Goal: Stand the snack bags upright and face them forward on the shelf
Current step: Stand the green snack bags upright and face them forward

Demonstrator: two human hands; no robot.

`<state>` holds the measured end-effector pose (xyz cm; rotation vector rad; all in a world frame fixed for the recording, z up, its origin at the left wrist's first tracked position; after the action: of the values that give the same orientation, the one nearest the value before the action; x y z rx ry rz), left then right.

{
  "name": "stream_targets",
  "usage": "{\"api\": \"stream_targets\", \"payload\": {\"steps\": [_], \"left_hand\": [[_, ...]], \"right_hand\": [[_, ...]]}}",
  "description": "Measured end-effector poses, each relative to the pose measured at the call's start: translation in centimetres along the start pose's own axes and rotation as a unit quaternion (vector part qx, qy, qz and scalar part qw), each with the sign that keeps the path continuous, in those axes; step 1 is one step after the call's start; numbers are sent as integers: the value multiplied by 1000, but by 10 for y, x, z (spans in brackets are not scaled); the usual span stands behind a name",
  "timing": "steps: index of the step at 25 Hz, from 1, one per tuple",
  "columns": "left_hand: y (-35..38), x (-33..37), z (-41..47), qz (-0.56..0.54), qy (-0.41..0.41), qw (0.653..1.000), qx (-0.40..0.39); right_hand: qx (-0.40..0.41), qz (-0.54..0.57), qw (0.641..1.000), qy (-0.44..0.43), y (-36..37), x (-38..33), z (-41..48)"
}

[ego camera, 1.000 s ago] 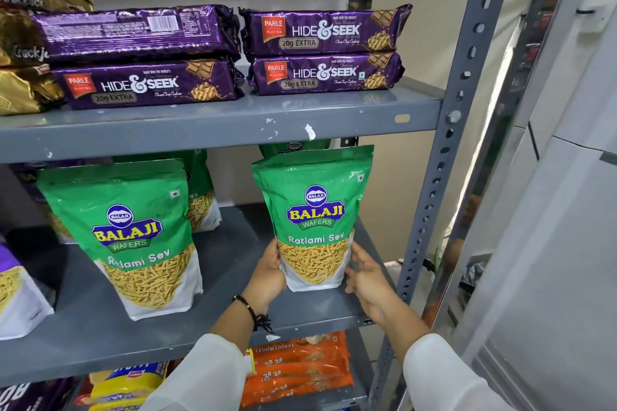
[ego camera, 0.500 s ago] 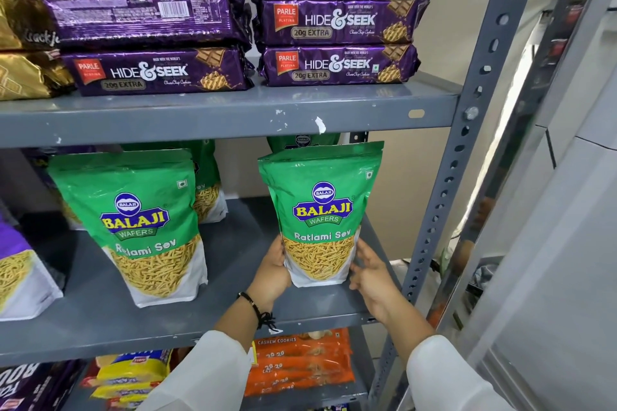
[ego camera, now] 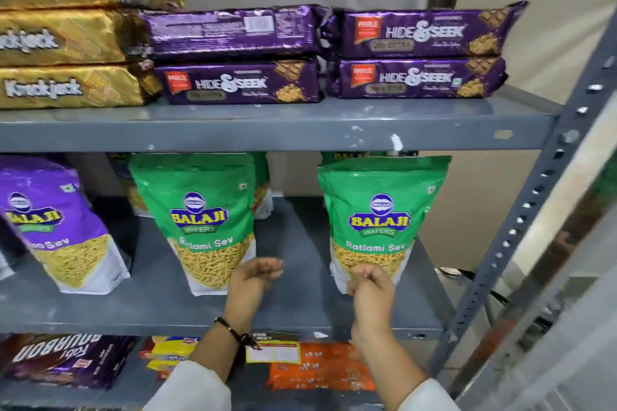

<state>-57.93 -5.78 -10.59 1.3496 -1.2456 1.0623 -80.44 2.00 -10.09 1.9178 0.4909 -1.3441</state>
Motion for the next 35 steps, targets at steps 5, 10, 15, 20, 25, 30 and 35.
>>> {"api": "stream_targets", "payload": {"steps": [5, 10, 15, 20, 25, 30, 35], "left_hand": [[-132, 3, -13, -52, -61, 987, 140], [-189, 25, 26, -68, -23, 994, 79], [-154, 42, 29, -42, 5, 994, -99], [-149, 43, 32, -28, -20, 992, -124], [-146, 39, 34, -22, -33, 992, -117], [-146, 31, 31, -14, -37, 990, -133], [-141, 32, 26, -12, -32, 991, -131]], "right_hand": [[-109, -44, 988, 96, 99, 55, -30], [-155, -90, 975, 129, 150, 83, -47], [-191, -153, 963, 114, 174, 96, -59], [-211, -153, 960, 100, 180, 85, -74], [-210, -152, 961, 94, 174, 78, -79], [-195, -136, 966, 98, 170, 76, -83], [-183, -121, 970, 103, 165, 80, -79]]}}
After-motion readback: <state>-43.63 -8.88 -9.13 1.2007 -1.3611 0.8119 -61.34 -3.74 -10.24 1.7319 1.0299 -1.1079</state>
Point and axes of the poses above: each hand's wrist, its own z-axis towards the middle knuckle, its own y-axis out of the palm, x = y × z, the point moved 8 cm from there along z, towards the middle knuckle, and after that the axes turned 2 degrees about z, right-handed, at the moved point
